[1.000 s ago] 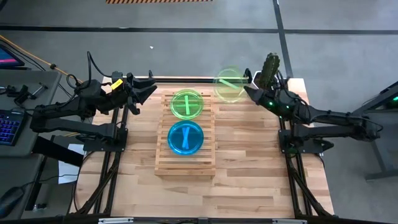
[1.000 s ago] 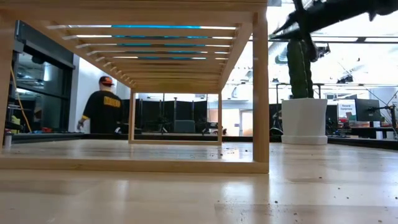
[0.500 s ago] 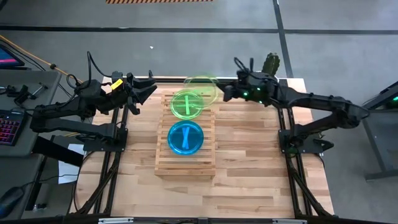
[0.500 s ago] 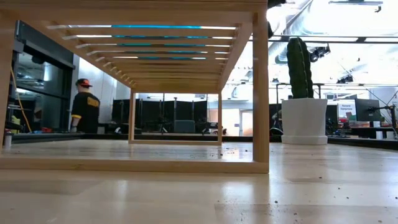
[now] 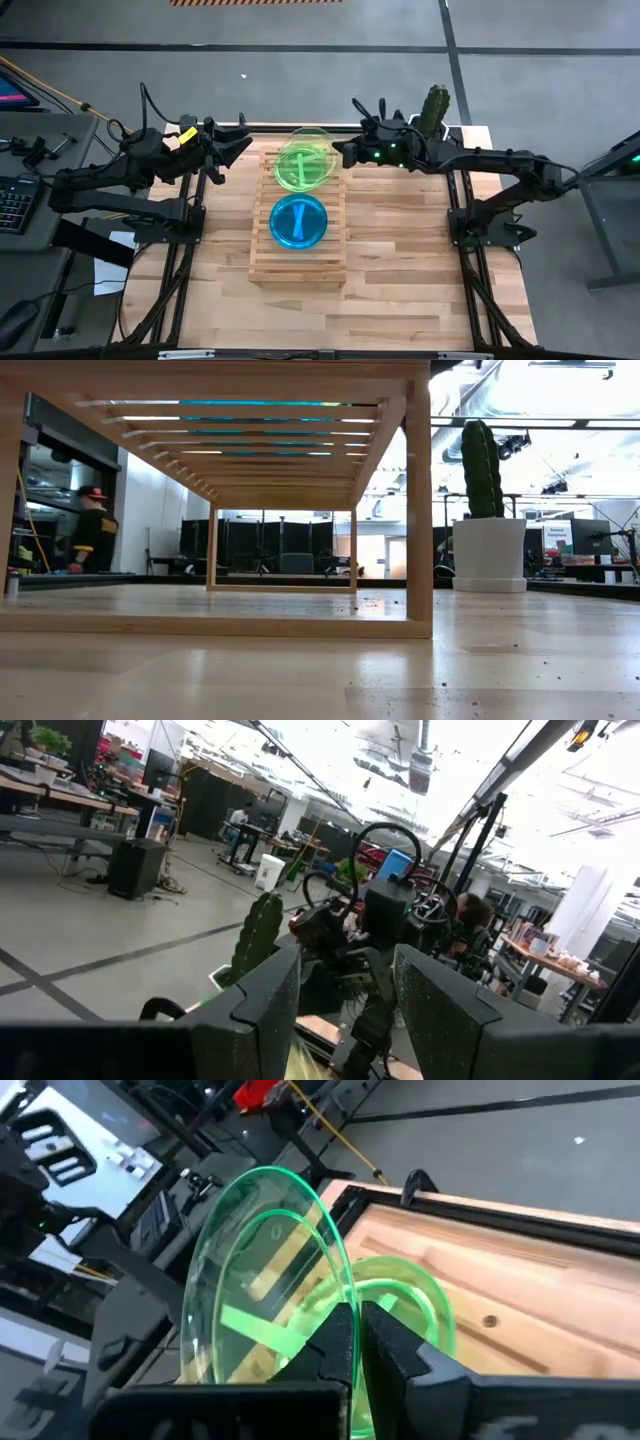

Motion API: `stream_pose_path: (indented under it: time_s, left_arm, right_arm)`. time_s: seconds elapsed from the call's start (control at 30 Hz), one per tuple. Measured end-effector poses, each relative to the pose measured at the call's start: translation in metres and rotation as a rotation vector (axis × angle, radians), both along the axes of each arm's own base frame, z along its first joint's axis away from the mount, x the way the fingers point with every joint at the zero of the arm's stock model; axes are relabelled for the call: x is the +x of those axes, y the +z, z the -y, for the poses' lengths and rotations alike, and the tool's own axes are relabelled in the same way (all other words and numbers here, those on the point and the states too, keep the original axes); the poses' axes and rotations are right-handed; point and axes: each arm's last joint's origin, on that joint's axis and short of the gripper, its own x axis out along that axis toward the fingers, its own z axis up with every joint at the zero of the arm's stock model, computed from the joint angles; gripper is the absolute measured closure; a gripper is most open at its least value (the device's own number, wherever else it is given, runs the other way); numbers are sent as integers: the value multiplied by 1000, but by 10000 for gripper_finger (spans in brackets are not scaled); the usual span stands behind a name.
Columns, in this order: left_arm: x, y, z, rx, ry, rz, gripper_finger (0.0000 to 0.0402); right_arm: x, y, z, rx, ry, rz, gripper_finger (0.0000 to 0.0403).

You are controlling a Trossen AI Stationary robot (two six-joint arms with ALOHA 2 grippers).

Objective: Place and stack plates onto a shelf
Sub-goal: Stack the green plate on top of the green plate on the shelf

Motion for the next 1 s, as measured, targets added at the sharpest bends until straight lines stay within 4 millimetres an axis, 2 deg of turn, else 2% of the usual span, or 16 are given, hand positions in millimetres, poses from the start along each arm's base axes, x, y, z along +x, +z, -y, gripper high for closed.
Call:
stream_pose_path:
  time_s: [0.3, 0.77, 0.9, 1.0]
  left_arm:
    - [0, 0, 0, 0, 0, 0, 248]
    - [0, 0, 0, 9, 1, -2, 248]
    - [0, 0, 0, 8, 1, -2, 248]
    - [0, 0, 0, 8, 1, -1, 248]
  right_arm:
    - [23, -25, -1, 107, -19, -11, 403]
    - [32, -40, 2, 137, -119, -34, 401]
    - [41, -51, 2, 163, -99, -44, 385]
    - [47, -62, 2, 205, -116, -57, 355]
